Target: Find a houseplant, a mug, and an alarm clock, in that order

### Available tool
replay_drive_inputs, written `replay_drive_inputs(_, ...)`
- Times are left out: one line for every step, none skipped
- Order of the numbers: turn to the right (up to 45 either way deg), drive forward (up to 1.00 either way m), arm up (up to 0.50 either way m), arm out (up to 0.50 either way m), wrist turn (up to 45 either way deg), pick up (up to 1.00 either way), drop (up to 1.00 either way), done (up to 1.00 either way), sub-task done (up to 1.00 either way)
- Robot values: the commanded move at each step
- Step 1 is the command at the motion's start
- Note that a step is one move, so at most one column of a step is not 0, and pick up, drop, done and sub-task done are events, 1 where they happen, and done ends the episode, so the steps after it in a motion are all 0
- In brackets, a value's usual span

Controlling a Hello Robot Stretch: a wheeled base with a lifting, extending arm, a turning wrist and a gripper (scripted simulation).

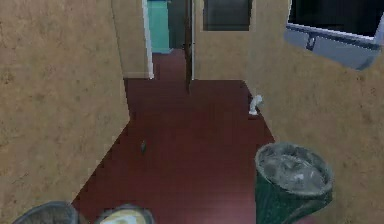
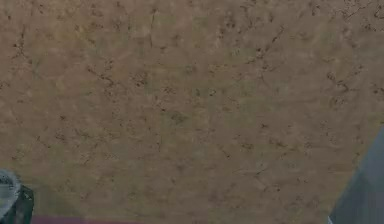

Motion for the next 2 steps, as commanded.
replay_drive_inputs(0.0, 0.90, 0.00, 0.00, 0.0, 0.00, 0.00, 0.00, 0.00)
replay_drive_inputs(-9.0, 0.00, 0.00, 0.00, 0.0, 0.00, 0.00, 0.00, 0.00)
